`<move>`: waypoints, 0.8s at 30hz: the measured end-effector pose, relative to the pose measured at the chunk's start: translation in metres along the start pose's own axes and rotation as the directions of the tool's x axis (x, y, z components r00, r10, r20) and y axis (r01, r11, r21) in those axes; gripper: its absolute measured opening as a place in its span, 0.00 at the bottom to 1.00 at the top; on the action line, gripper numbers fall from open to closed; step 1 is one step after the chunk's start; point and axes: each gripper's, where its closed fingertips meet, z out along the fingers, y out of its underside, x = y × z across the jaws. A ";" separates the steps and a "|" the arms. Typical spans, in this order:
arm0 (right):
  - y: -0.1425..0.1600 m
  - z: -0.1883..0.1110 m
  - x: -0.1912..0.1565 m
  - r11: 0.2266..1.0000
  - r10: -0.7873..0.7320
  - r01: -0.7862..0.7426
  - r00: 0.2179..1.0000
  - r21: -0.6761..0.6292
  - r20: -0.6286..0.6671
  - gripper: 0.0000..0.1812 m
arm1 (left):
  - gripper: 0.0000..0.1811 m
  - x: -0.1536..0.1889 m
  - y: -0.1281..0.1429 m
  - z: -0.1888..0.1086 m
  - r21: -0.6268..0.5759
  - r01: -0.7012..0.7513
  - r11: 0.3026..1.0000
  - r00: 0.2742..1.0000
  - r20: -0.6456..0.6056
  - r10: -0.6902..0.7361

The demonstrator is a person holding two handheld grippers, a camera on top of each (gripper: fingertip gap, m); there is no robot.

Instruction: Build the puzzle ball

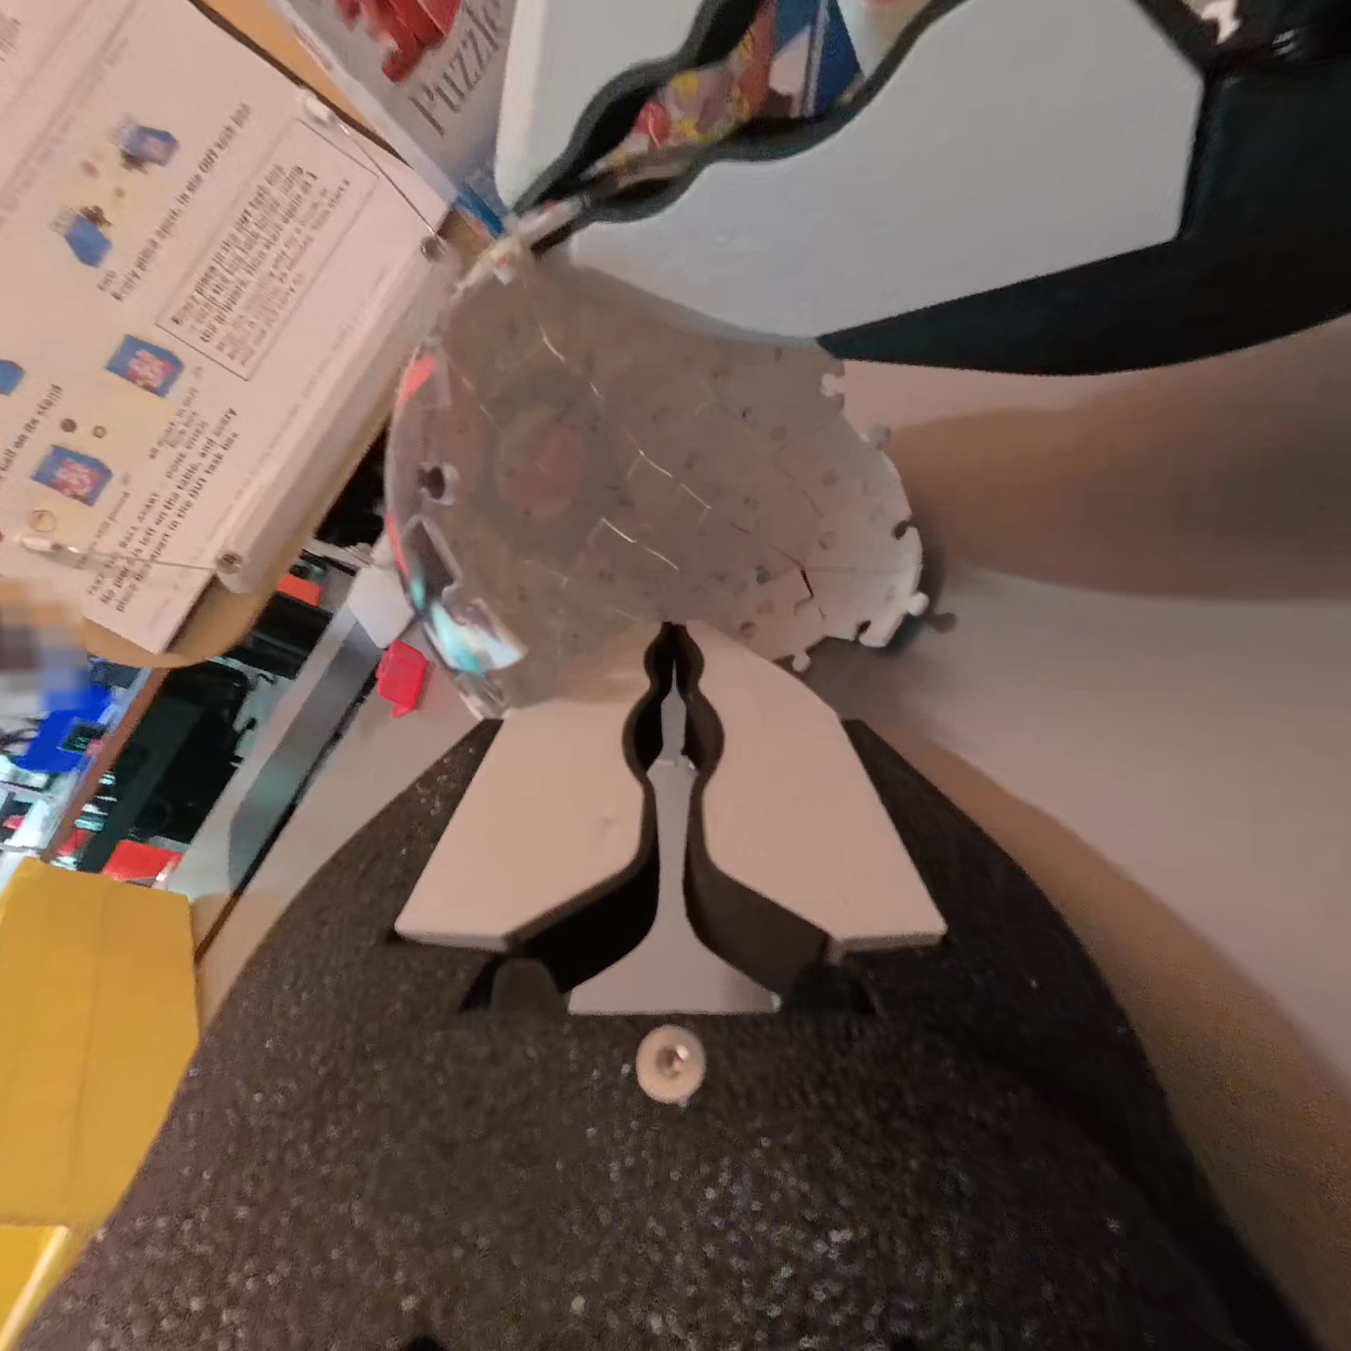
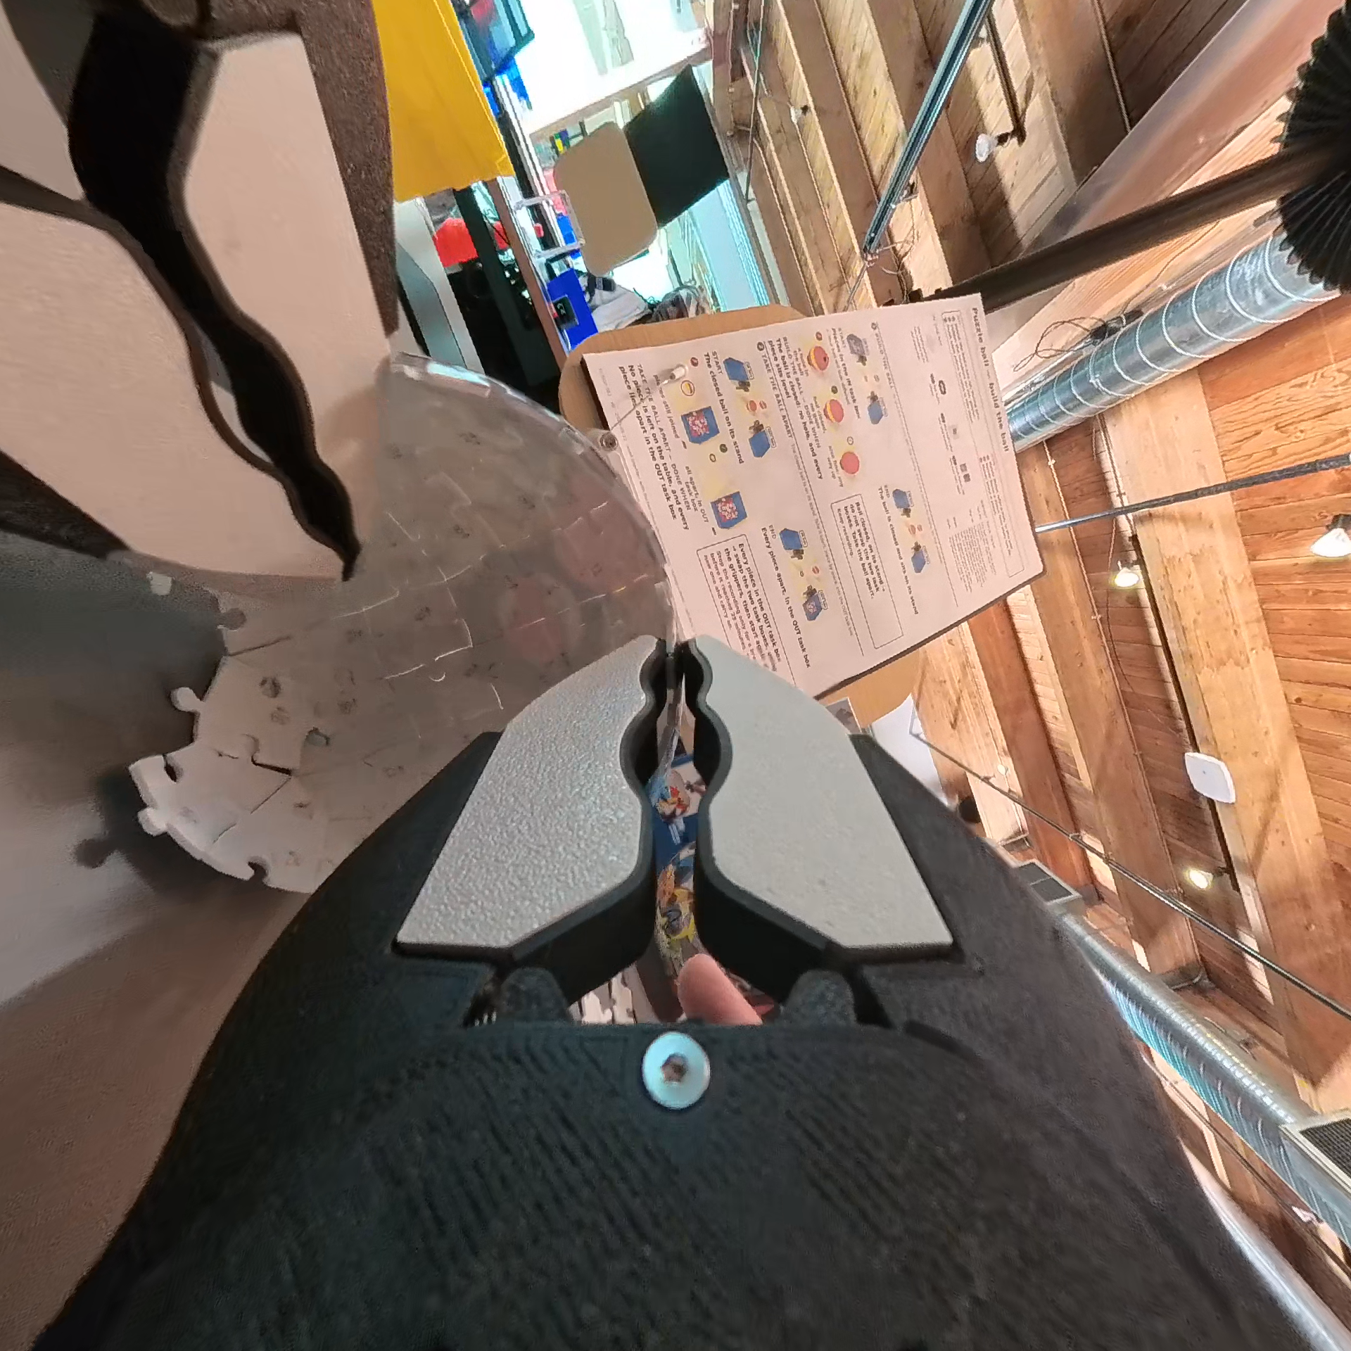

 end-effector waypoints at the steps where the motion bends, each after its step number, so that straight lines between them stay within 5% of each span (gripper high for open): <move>1: -0.001 0.000 -0.001 1.000 -0.002 0.002 1.000 0.008 0.001 0.02 | 0.00 0.002 0.002 -0.001 -0.017 0.013 1.000 1.000 -0.025 -0.013; 5: -0.001 0.000 0.000 1.000 -0.004 0.004 1.000 0.016 -0.002 0.02 | 0.00 0.020 0.000 -0.006 0.003 0.012 1.000 0.991 -0.134 -0.011; 12: -0.002 -0.003 0.000 0.999 0.014 -0.014 1.000 0.049 -0.001 0.02 | 0.00 0.011 -0.005 0.009 0.002 -0.108 0.994 0.994 0.009 0.108; 19: -0.003 -0.004 0.000 0.993 0.084 -0.086 0.996 0.080 0.037 0.03 | 0.00 0.022 -0.003 0.011 0.017 -0.156 0.988 0.985 -0.065 0.157; 24: -0.005 -0.005 -0.001 0.987 0.122 -0.128 0.990 0.094 0.070 0.03 | 0.00 0.014 0.000 0.013 0.026 -0.325 0.945 0.946 0.019 0.325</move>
